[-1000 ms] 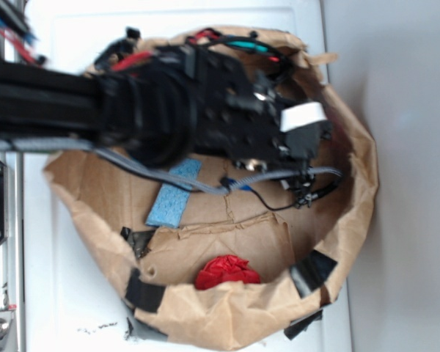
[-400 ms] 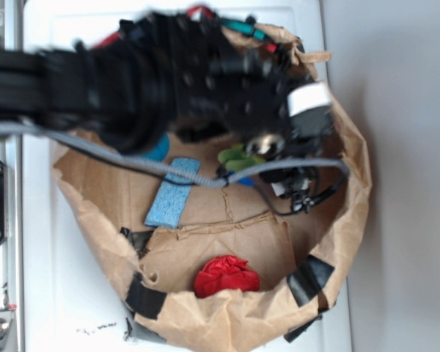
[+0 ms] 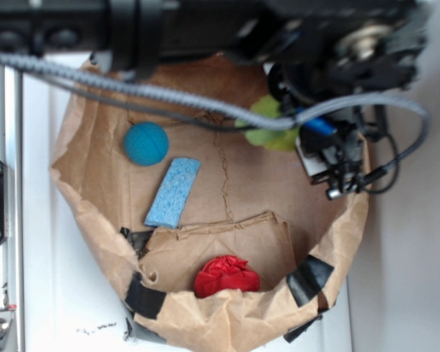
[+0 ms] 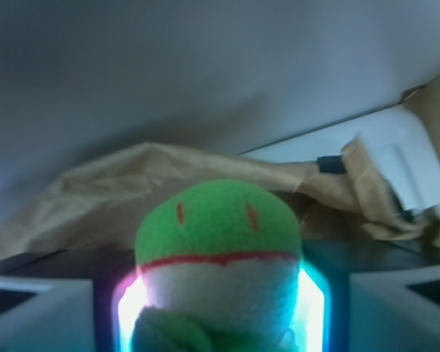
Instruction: Grab the green animal.
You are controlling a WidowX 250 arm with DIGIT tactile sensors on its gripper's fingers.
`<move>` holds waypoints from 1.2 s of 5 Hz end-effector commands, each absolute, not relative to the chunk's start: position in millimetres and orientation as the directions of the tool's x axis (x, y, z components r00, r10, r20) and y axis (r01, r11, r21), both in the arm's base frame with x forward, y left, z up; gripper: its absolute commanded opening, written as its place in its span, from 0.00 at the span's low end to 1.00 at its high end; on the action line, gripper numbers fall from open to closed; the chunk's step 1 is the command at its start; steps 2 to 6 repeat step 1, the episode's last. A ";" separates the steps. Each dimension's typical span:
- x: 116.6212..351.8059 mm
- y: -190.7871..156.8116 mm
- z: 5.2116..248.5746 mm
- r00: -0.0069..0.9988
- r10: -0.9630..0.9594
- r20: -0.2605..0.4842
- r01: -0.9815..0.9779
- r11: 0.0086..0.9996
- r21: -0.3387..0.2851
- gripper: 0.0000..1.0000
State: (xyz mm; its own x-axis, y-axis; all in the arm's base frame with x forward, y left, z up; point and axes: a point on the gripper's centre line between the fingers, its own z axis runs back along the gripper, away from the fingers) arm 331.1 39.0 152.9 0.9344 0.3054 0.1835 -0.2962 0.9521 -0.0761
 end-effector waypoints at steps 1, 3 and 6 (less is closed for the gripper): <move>319.9 61.8 167.2 0.871 0.311 0.381 -0.301 0.950 -0.089 0.00; 319.9 61.8 167.2 0.871 0.311 0.381 -0.301 0.950 -0.089 0.00; 319.9 61.8 167.2 0.871 0.311 0.381 -0.301 0.950 -0.089 0.00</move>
